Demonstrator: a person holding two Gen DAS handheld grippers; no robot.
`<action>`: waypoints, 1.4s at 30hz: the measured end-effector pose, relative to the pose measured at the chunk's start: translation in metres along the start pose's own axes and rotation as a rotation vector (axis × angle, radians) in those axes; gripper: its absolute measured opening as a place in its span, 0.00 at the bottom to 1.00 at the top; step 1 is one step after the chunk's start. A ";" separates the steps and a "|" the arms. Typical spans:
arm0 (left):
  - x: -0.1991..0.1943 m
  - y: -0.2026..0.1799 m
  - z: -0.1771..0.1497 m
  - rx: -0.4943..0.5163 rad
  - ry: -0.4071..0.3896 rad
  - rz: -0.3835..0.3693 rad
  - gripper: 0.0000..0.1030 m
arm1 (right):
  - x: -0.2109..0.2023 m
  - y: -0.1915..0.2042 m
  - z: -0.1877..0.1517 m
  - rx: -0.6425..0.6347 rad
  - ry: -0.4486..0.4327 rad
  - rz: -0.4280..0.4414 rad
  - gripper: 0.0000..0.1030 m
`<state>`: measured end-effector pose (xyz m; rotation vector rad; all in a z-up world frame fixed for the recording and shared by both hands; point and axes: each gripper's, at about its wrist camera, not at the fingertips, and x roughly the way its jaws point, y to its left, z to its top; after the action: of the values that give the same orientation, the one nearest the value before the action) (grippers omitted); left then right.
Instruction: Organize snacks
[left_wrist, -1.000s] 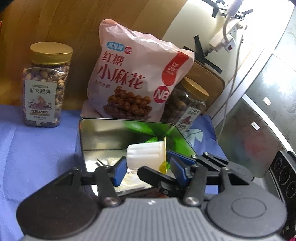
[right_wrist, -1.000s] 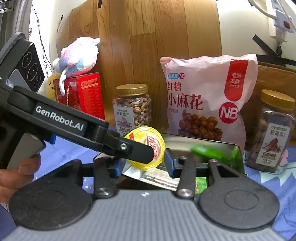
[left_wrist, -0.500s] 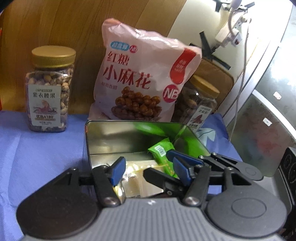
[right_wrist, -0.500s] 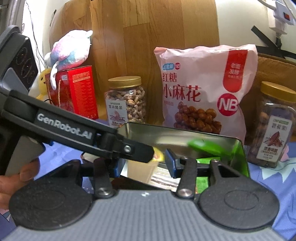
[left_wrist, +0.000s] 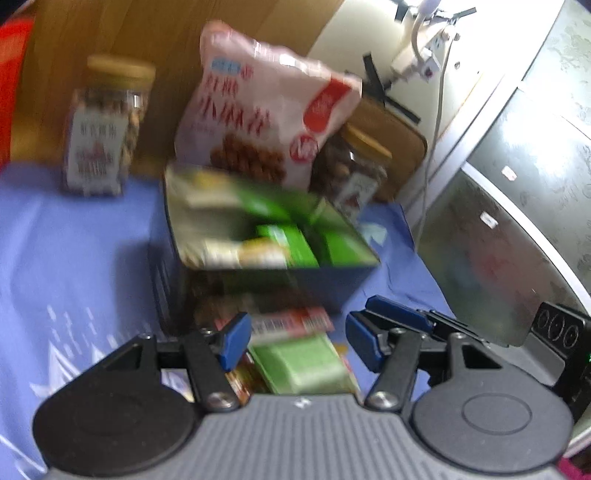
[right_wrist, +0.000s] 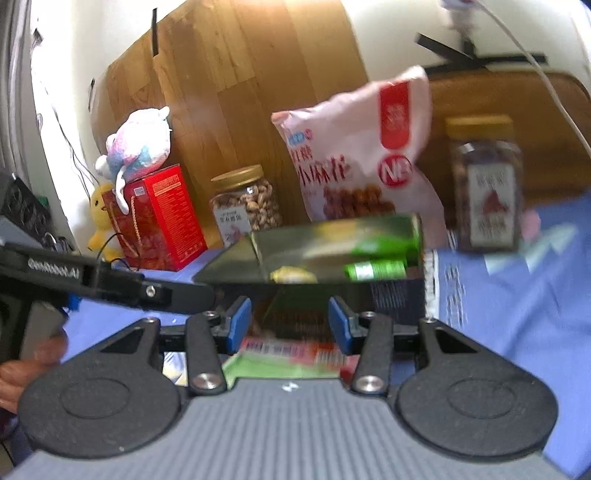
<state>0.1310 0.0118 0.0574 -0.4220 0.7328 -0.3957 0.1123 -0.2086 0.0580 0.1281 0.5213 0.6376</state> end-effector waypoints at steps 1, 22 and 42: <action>0.004 0.002 -0.004 -0.015 0.016 -0.004 0.56 | -0.004 -0.001 -0.005 0.015 0.006 0.002 0.48; 0.010 0.012 -0.034 -0.133 0.061 -0.040 0.35 | -0.001 0.019 -0.040 0.018 0.145 0.043 0.53; -0.026 -0.027 -0.109 -0.004 0.106 -0.097 0.36 | -0.083 0.056 -0.090 -0.058 0.072 -0.019 0.47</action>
<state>0.0306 -0.0234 0.0129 -0.4440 0.8182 -0.5112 -0.0199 -0.2171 0.0306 0.0453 0.5723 0.6398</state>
